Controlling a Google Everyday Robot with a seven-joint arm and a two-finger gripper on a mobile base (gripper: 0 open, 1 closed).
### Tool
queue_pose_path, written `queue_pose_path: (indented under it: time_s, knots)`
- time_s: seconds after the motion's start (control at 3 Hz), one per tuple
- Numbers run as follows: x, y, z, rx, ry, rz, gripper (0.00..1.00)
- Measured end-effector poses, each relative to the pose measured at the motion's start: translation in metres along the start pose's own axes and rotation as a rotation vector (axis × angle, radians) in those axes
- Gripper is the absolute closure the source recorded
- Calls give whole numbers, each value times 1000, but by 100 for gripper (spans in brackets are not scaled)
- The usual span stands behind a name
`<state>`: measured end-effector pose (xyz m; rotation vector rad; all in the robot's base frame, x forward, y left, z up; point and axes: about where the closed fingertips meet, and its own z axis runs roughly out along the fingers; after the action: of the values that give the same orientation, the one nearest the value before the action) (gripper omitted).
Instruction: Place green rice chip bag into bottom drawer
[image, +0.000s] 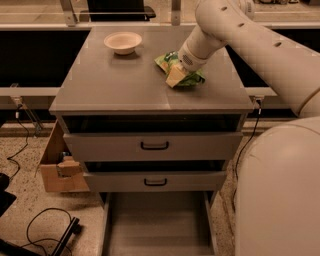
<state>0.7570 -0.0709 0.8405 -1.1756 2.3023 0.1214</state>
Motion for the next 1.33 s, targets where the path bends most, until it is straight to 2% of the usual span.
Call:
queue_pose_path:
  time_s: [0.33,0.67,1.0,1.33]
  knots:
    - [0,0,0,0,0,0,100]
    - [-10,-14,-50,61,-29,-67,100]
    - [-4,-23,-117,131,-61,-110,100]
    - [29,-20,-168,150,-96,-77,100]
